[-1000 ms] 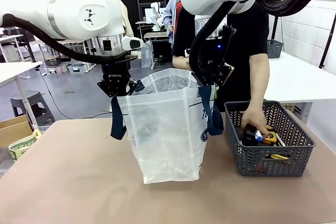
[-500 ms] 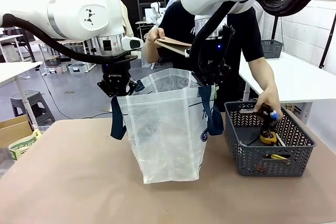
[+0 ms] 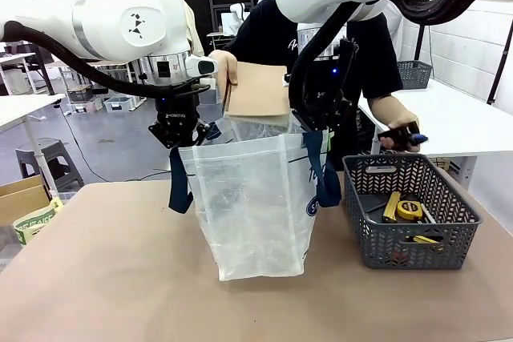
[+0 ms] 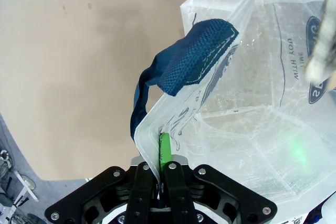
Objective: Transfer purchased items from the store into the shopping bag.
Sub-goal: Move the Reusable shopping bag to the right side of the table.
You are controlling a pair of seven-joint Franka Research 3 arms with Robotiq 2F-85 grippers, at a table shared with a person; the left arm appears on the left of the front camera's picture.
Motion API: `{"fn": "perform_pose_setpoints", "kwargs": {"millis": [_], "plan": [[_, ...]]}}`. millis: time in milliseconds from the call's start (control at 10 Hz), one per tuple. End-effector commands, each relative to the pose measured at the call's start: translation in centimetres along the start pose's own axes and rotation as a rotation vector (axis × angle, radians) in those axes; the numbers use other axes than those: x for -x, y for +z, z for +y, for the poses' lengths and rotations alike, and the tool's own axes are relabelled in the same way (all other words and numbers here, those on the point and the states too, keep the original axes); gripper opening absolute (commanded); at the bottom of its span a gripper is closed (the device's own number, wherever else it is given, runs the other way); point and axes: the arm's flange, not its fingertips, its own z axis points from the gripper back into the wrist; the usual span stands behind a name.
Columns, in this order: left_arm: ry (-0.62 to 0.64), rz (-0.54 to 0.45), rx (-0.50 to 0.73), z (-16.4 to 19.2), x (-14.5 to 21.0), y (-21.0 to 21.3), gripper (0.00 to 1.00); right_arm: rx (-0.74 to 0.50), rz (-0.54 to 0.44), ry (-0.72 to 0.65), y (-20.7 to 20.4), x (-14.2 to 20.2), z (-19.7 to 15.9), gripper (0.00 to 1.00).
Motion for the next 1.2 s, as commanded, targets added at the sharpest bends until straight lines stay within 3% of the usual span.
{"fn": "perform_pose_setpoints", "kwargs": {"millis": [0,300,600,1100], "plan": [[0.001,0.003,-0.002,0.1,0.0,0.3,0.00,-0.003,0.006,-0.009,0.0,0.1,-0.1,0.00],[0.001,0.003,-0.002,0.1,0.0,0.3,0.00,0.000,0.000,0.000,0.0,0.0,0.0,0.00],[-0.002,-0.019,0.045,0.1,-0.1,0.3,0.00,0.045,-0.061,0.103,-0.2,0.6,0.5,0.00],[0.064,-0.075,0.065,1.2,0.1,0.7,0.00,0.085,-0.184,0.058,-0.5,1.3,0.4,0.00]]}}
